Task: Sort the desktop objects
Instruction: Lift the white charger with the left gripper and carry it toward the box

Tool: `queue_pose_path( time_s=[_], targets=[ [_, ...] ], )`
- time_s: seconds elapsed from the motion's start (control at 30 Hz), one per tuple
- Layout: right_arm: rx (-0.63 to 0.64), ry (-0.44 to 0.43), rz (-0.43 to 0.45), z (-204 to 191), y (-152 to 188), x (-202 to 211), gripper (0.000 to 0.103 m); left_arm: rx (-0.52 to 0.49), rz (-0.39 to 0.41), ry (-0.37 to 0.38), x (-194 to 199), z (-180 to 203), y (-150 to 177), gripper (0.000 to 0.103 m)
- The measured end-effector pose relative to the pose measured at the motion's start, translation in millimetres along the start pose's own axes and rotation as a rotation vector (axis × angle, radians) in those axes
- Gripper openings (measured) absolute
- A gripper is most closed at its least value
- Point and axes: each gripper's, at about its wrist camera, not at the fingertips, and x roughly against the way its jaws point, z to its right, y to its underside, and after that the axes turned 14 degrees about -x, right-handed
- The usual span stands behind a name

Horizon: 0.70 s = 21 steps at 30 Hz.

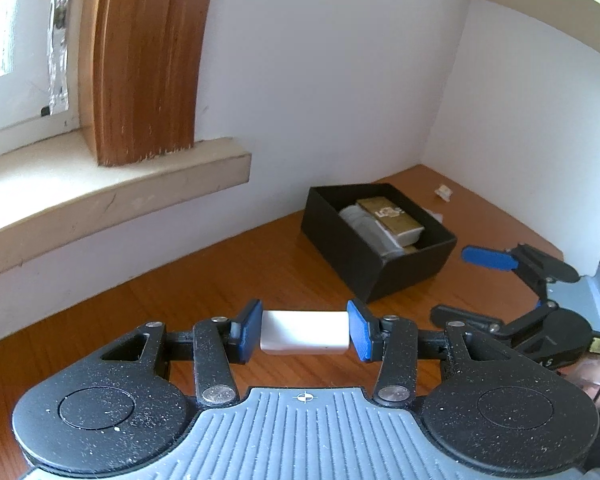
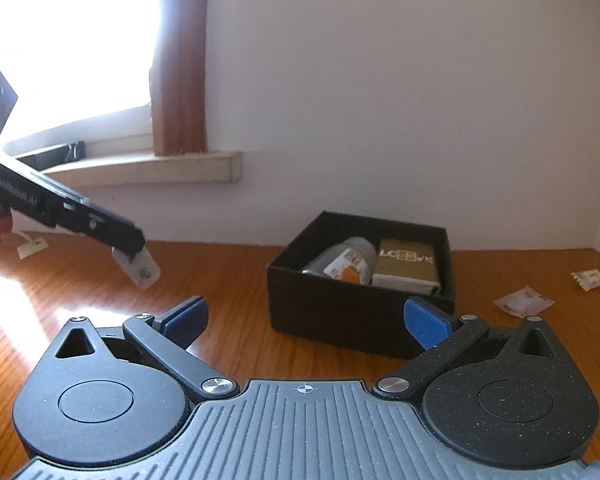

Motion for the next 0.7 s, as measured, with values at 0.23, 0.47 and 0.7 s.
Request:
queue_pose_path(
  time_s=[0.23, 0.47, 0.7],
  targets=[
    [-0.019, 0.021, 0.008, 2.9, -2.1, 1.5, 0.103, 0.007, 0.003, 0.009, -5.4, 2.1, 2.2, 0.05],
    [-0.021, 0.033, 0.012, 3.5, -3.0, 2.8, 0.103, -0.006, 0.007, 0.017, -7.2, 6.3, -1.3, 0.05],
    [-0.024, 0.033, 0.018, 4.4, -3.3, 3.5, 0.103, 0.008, 0.028, 0.048, -8.2, 11.6, -9.7, 0.05]
  ],
)
